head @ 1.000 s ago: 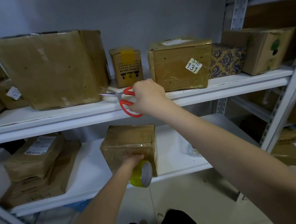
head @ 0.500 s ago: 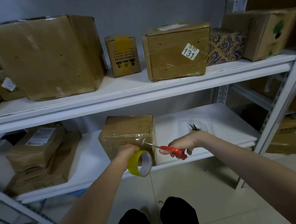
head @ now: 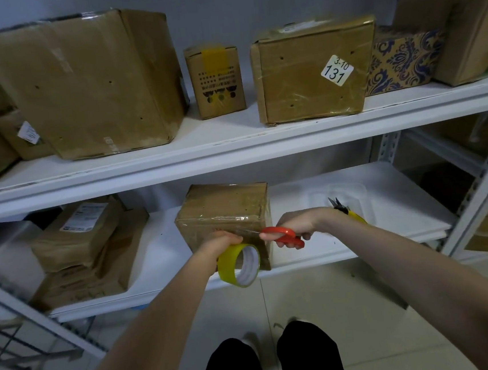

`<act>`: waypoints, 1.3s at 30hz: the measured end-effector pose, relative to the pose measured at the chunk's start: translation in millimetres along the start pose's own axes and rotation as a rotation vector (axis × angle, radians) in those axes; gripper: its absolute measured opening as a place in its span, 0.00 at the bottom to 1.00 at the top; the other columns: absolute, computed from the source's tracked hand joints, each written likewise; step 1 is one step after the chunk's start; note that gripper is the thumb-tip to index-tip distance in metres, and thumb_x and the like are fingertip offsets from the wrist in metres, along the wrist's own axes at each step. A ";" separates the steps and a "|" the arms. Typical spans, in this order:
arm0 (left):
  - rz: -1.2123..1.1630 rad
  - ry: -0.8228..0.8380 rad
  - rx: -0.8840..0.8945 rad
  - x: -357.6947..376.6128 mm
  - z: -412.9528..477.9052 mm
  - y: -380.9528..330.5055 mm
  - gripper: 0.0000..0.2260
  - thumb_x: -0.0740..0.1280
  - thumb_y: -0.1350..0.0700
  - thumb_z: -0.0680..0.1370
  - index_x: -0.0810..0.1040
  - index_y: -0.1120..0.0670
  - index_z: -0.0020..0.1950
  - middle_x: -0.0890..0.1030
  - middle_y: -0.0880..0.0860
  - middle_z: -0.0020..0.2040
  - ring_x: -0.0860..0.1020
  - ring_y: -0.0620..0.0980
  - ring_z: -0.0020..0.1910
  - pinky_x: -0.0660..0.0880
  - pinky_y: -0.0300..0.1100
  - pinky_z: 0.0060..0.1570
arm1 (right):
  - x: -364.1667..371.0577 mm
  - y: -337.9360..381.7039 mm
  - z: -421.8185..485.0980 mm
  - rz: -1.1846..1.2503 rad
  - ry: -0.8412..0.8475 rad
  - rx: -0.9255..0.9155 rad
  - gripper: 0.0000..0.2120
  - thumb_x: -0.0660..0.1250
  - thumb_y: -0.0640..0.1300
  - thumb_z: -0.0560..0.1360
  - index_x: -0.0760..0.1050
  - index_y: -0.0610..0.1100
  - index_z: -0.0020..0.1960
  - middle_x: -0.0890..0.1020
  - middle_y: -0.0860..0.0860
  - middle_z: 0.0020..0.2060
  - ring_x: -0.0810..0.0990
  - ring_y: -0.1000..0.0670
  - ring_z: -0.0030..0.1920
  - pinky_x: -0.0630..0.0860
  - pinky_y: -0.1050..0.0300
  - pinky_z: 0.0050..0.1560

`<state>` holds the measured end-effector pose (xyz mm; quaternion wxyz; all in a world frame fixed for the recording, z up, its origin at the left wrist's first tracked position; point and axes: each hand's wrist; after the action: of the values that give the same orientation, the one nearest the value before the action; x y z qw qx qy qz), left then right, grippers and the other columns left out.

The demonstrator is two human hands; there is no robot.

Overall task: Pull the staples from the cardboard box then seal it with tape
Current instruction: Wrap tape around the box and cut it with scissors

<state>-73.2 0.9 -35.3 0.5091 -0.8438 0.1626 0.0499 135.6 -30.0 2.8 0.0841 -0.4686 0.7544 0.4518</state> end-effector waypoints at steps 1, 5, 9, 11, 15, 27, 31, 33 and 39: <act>0.018 -0.006 -0.002 -0.7 1.9 0.3 0.03 0.71 0.62 0.74 0.79 0.56 0.43 0.79 0.60 0.52 0.78 0.57 0.51 0.76 0.49 0.57 | -0.8 -0.4 0.7 -0.014 -0.028 -0.015 0.26 0.62 0.70 0.71 0.72 0.45 0.40 0.73 0.51 0.29 0.71 0.53 0.29 0.59 0.61 0.31; 0.187 -0.073 0.043 0.7 9.0 -1.1 0.08 0.74 0.60 0.72 0.81 0.59 0.49 0.80 0.59 0.54 0.78 0.56 0.53 0.74 0.48 0.61 | -2.7 -1.0 1.3 -0.065 -0.098 -0.068 0.26 0.67 0.67 0.70 0.77 0.42 0.40 0.76 0.49 0.29 0.73 0.52 0.31 0.64 0.61 0.32; 0.547 -0.272 0.164 -1.7 -1.2 -6.3 0.03 0.68 0.57 0.73 0.80 0.51 0.40 0.82 0.55 0.51 0.78 0.55 0.53 0.75 0.45 0.54 | -4.5 3.4 -2.2 -0.030 -0.106 -0.110 0.21 0.68 0.60 0.73 0.75 0.42 0.35 0.76 0.53 0.24 0.74 0.55 0.26 0.70 0.61 0.33; 0.593 -0.313 0.178 -6.5 -6.3 -5.8 0.06 0.65 0.57 0.72 0.77 0.50 0.35 0.82 0.54 0.48 0.78 0.55 0.51 0.76 0.45 0.52 | -2.3 7.5 -6.2 -0.082 -0.049 -0.059 0.26 0.63 0.66 0.73 0.72 0.43 0.35 0.76 0.50 0.27 0.74 0.52 0.29 0.66 0.59 0.35; 0.646 -0.364 0.271 -10.9 -13.7 -6.9 0.07 0.64 0.57 0.72 0.78 0.50 0.35 0.83 0.52 0.46 0.79 0.54 0.49 0.75 0.41 0.46 | 6.3 17.9 -5.5 -0.204 0.093 0.133 0.33 0.52 0.72 0.73 0.69 0.41 0.49 0.72 0.48 0.33 0.71 0.50 0.34 0.66 0.56 0.43; 0.690 -0.507 0.447 -18.3 -38.3 -22.4 0.06 0.66 0.59 0.72 0.81 0.50 0.38 0.82 0.50 0.47 0.78 0.52 0.47 0.68 0.39 0.38 | -21.8 47.7 -78.5 -0.141 -0.415 -0.247 0.21 0.73 0.56 0.71 0.78 0.36 0.47 0.81 0.44 0.36 0.77 0.51 0.37 0.71 0.59 0.38; 0.733 -0.425 0.443 -16.8 -39.4 -26.4 0.04 0.67 0.57 0.71 0.81 0.51 0.39 0.82 0.53 0.45 0.79 0.55 0.49 0.69 0.39 0.39 | -29.7 89.1 -101.3 0.027 -0.792 -0.385 0.25 0.76 0.60 0.65 0.67 0.46 0.47 0.83 0.54 0.37 0.81 0.55 0.39 0.77 0.60 0.38; 0.755 -0.355 0.416 -17.0 -39.7 -27.8 0.03 0.67 0.56 0.71 0.80 0.50 0.38 0.83 0.52 0.46 0.79 0.54 0.49 0.70 0.39 0.40 | -32.9 111.3 -105.8 -0.103 -0.995 -0.344 0.21 0.74 0.61 0.66 0.69 0.48 0.45 0.80 0.53 0.42 0.79 0.52 0.43 0.75 0.58 0.38; 0.752 -0.282 0.405 -19.4 -36.9 -26.5 0.04 0.68 0.56 0.71 0.82 0.53 0.40 0.83 0.54 0.44 0.80 0.54 0.47 0.74 0.42 0.43 | -51.7 163.8 -93.8 -0.265 -1.152 -0.201 0.21 0.72 0.62 0.68 0.78 0.46 0.49 0.80 0.52 0.41 0.79 0.50 0.42 0.75 0.56 0.37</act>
<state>-85.9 -15.7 9.5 0.6276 -0.5942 0.3936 0.3133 63.4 -43.7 184.2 0.4905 -0.2439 0.4758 0.6881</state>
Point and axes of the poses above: each hand's wrist, its own z-axis towards the middle knuckle, its own x-axis out of the palm, y = z × x
